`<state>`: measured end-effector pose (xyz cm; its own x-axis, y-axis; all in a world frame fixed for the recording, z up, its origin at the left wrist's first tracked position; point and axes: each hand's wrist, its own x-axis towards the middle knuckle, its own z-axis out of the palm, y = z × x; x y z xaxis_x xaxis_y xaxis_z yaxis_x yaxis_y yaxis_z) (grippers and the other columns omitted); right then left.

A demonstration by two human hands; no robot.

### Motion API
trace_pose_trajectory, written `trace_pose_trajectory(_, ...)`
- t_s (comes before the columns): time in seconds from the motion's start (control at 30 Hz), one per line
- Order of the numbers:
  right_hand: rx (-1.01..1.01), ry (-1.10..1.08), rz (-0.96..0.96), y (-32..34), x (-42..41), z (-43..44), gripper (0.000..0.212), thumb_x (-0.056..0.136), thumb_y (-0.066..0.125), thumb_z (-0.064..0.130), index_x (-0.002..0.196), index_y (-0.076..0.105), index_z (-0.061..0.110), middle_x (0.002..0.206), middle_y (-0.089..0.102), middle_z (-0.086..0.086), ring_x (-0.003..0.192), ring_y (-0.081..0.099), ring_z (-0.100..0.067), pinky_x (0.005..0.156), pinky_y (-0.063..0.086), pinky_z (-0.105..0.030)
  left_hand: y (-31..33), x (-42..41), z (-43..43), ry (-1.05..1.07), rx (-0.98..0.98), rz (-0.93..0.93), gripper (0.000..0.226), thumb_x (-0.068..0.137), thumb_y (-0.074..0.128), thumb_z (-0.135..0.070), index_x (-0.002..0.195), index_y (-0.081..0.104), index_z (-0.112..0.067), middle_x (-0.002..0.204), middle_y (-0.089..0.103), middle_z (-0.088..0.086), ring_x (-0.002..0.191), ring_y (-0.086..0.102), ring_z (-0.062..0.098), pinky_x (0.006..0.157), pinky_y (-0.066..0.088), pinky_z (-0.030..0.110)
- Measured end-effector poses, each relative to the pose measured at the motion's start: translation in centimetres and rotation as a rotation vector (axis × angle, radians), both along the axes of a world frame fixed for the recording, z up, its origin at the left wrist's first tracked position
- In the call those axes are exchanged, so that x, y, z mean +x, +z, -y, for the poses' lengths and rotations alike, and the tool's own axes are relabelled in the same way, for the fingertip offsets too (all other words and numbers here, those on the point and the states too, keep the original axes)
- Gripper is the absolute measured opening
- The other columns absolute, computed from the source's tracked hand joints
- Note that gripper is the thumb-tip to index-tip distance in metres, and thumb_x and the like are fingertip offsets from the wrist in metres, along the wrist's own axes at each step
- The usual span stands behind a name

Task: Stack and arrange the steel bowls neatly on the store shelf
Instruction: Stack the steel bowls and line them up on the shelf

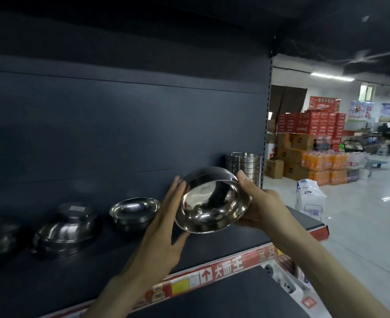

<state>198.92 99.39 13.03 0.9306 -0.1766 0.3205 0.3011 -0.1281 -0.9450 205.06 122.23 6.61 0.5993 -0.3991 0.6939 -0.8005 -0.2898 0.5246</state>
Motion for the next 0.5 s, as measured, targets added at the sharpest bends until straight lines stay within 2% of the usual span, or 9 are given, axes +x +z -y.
trace_pose_trajectory(0.1, -0.024, -0.015, -0.005, -0.3, 0.2, 0.1, 0.067, 0.086, 0.053, 0.071, 0.112, 0.079, 0.015, 0.095, 0.084, -0.009, 0.092, 0.082, -0.021, 0.074, 0.065, -0.029, 0.1, 0.4, -0.2, 0.010, -0.027, -0.005, 0.122, 0.085, 0.087, -0.009, 0.149, 0.010, -0.080, 0.166, 0.017, -0.044, 0.156, 0.016, -0.014, 0.120, 0.019, 0.003)
trace_pose_trajectory(0.2, -0.053, -0.029, -0.008, -0.7, 0.4, 0.0, 0.071, 0.087, 0.041, 0.074, 0.110, 0.080, 0.019, 0.093, 0.084, -0.008, 0.090, 0.082, -0.017, 0.069, 0.062, -0.022, 0.2, 1.0, -0.4, -0.039, -0.118, -0.079, 0.124, 0.072, 0.096, -0.012, 0.154, 0.024, -0.071, 0.163, 0.036, -0.034, 0.154, 0.033, -0.004, 0.126, 0.033, 0.027)
trace_pose_trajectory(0.23, -0.067, -0.025, -0.015, -0.9, 0.6, -0.1, 0.072, 0.086, 0.038, 0.075, 0.104, 0.083, 0.021, 0.093, 0.084, -0.006, 0.092, 0.082, -0.017, 0.072, 0.061, -0.022, 0.2, 1.2, -0.5, -0.063, -0.151, -0.110, 0.125, 0.069, 0.098, -0.010, 0.155, 0.028, -0.067, 0.161, 0.040, -0.032, 0.153, 0.038, -0.001, 0.125, 0.036, 0.032)
trace_pose_trajectory(0.3, -0.063, -0.008, -0.020, -1.1, 0.6, -0.5, 0.068, 0.086, 0.039, 0.077, 0.101, 0.085, 0.030, 0.098, 0.085, 0.001, 0.102, 0.080, -0.016, 0.086, 0.059, -0.029, 0.2, 1.2, -0.5, -0.108, -0.210, -0.189, 0.126, 0.063, 0.099, -0.008, 0.155, 0.032, -0.063, 0.159, 0.045, -0.031, 0.148, 0.044, -0.003, 0.121, 0.042, 0.028)
trace_pose_trajectory(0.37, -0.079, 0.028, -0.002, -1.6, 0.7, -0.6, 0.067, 0.088, 0.042, 0.082, 0.122, 0.078, 0.037, 0.117, 0.082, 0.009, 0.117, 0.075, -0.011, 0.105, 0.052, -0.037, 0.4, 1.2, -0.6, -0.153, -0.266, -0.270, 0.127, 0.059, 0.100, -0.002, 0.152, 0.036, -0.059, 0.154, 0.052, -0.030, 0.144, 0.050, -0.003, 0.114, 0.047, 0.021)
trace_pose_trajectory(0.47, -0.089, 0.086, 0.028, -2.1, 0.9, -0.6, 0.073, 0.083, 0.055, 0.090, 0.145, 0.059, 0.052, 0.142, 0.069, 0.017, 0.137, 0.062, -0.008, 0.116, 0.046, -0.041, 0.4, 1.3, -0.6, -0.213, -0.308, -0.332, 0.125, 0.056, 0.096, 0.014, 0.152, 0.043, -0.048, 0.147, 0.063, -0.023, 0.139, 0.057, 0.002, 0.107, 0.053, 0.023)
trace_pose_trajectory(0.5, -0.073, 0.104, 0.035, -2.3, 1.1, -0.5, 0.084, 0.079, 0.061, 0.090, 0.153, 0.049, 0.053, 0.150, 0.063, 0.019, 0.144, 0.055, -0.008, 0.120, 0.043, -0.045, 0.4, 1.4, -0.6, -0.236, -0.318, -0.347, 0.122, 0.056, 0.095, 0.015, 0.151, 0.045, -0.044, 0.145, 0.065, -0.020, 0.138, 0.059, 0.004, 0.106, 0.054, 0.023)
